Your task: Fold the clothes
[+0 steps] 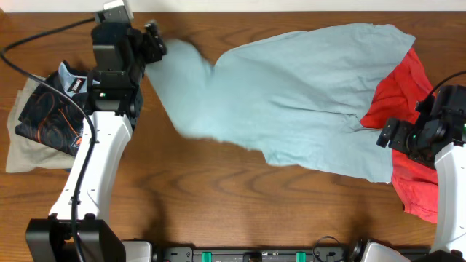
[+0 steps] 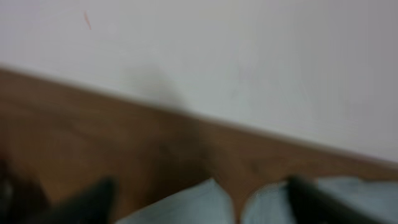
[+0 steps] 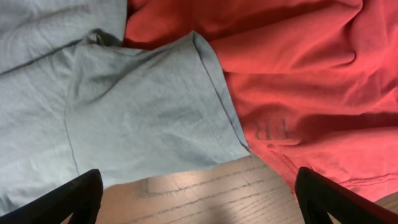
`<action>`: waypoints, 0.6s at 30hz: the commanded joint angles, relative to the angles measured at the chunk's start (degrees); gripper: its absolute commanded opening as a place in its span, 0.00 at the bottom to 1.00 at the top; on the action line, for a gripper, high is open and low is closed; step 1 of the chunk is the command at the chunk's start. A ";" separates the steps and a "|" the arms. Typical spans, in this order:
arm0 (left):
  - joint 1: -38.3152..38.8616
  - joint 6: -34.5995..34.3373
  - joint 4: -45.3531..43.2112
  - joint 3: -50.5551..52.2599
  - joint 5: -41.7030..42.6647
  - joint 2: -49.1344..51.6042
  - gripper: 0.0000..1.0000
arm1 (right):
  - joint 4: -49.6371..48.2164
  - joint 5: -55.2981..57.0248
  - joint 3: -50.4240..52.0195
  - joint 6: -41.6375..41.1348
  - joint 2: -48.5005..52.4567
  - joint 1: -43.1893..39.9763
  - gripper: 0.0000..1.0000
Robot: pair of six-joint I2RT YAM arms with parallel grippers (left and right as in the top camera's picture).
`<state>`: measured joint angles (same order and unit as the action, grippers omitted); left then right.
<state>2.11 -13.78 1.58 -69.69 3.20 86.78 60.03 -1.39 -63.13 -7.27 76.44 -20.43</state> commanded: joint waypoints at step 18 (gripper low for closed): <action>24.52 -15.74 34.18 1.22 17.46 14.27 0.98 | -0.20 0.94 0.28 -1.05 -0.31 0.46 0.99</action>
<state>23.18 -27.14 35.48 -69.56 16.03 97.58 59.79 -1.23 -63.05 -7.44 76.44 -20.43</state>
